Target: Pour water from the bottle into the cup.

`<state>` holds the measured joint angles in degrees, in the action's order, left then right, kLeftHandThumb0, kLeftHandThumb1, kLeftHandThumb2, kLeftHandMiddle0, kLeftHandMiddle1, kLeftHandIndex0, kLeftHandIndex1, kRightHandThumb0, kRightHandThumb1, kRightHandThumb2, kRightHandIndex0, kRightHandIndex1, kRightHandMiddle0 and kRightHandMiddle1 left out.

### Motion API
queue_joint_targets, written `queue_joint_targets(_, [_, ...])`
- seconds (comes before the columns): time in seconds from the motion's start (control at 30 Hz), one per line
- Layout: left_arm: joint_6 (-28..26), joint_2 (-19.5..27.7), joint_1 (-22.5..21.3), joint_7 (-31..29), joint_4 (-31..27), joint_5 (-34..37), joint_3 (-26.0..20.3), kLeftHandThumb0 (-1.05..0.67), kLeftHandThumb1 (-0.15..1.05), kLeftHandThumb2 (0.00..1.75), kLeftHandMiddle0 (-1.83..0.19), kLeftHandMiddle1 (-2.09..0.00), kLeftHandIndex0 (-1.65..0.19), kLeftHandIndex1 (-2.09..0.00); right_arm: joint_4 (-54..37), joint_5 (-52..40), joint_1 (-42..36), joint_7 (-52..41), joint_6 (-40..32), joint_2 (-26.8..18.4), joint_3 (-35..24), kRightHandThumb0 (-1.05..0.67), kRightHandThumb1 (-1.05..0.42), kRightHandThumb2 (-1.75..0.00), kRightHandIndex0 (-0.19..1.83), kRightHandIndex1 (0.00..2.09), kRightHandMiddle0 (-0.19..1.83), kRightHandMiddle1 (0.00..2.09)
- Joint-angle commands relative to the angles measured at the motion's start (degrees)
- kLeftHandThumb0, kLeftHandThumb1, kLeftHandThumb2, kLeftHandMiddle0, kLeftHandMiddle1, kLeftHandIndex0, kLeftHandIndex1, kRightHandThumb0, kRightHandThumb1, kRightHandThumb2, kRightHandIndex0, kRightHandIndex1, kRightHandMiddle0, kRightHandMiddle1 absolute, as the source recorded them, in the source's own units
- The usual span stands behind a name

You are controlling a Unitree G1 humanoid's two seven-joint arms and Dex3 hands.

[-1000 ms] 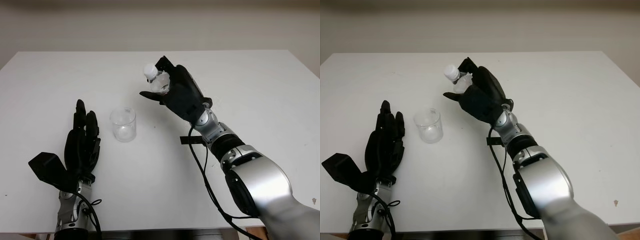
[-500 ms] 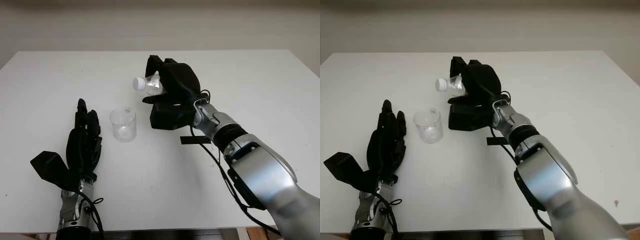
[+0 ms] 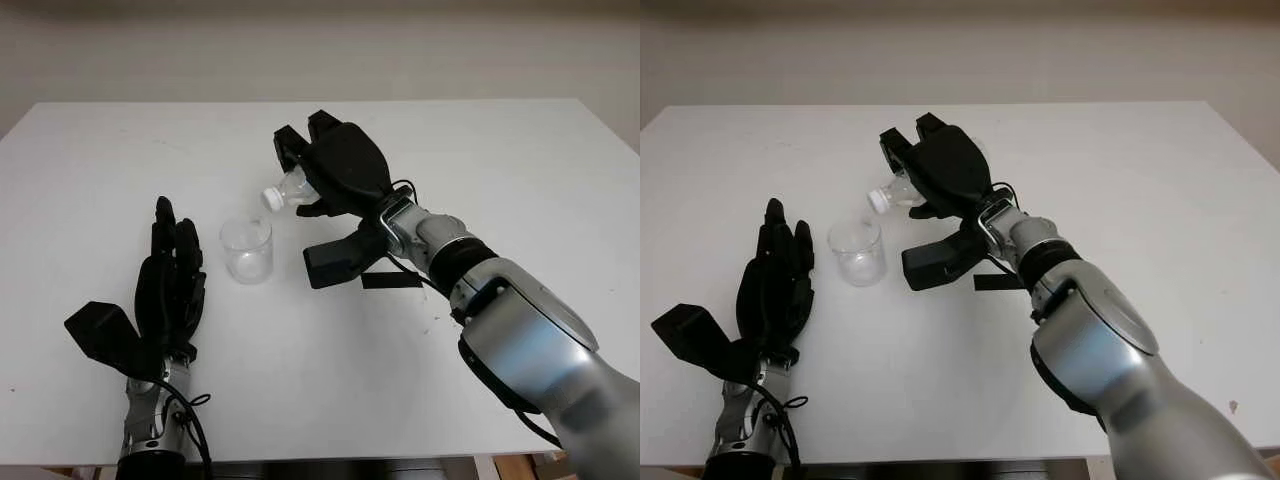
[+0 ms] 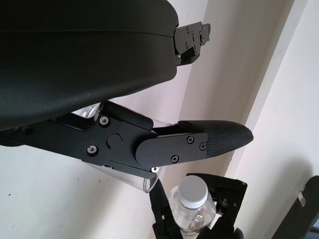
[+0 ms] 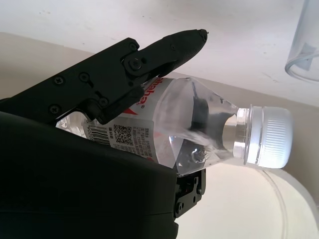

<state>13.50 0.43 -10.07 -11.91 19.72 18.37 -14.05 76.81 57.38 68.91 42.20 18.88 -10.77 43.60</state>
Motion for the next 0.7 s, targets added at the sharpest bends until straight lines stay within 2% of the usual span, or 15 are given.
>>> queue_joint_targets(0.0, [-0.54, -1.88, 2.70, 0.23, 3.61, -0.03, 0.39, -0.74, 1.05, 0.50, 0.19, -0.04, 0.19, 0.00, 0.12, 0.08, 2.38, 0.46, -0.43, 0.58, 0.26, -0.44, -1.05, -0.20, 1.28, 2.09, 0.76, 2.09])
queue_joint_targets(0.37, [0.59, -2.44, 1.88, 0.70, 4.92, -0.36, 0.48, -0.73, 1.05, 0.52, 0.19, -0.03, 0.19, -0.01, 0.03, 0.07, 4.62, -2.43, -1.51, 2.03, 1.32, -0.44, -1.05, -0.21, 1.19, 2.09, 0.60, 2.09])
queue_joint_targets(0.47, [0.90, -2.46, 1.81, 1.04, 5.17, -0.58, 0.54, -0.74, 1.05, 0.52, 0.19, -0.04, 0.19, -0.01, 0.06, 0.64, 4.88, -1.71, -1.80, 2.25, 2.13, -0.44, -1.05, -0.17, 1.18, 2.09, 0.58, 2.09])
queue_joint_targets(0.57, [0.94, -2.61, 1.85, 1.11, 5.23, -0.49, 0.53, -0.74, 1.05, 0.52, 0.19, -0.04, 0.19, -0.02, 0.12, 1.02, 5.10, -1.10, -1.96, 2.55, 2.70, -0.47, -1.04, -0.09, 1.14, 2.09, 0.46, 2.09])
queue_joint_targets(0.67, [1.11, -2.60, 1.67, 1.00, 5.63, -0.55, 0.52, -0.75, 1.05, 0.51, 0.19, -0.04, 0.19, -0.02, 0.09, 1.62, 5.29, 0.02, -2.78, 2.94, 3.38, -0.49, -1.04, -0.09, 1.14, 2.09, 0.44, 2.09])
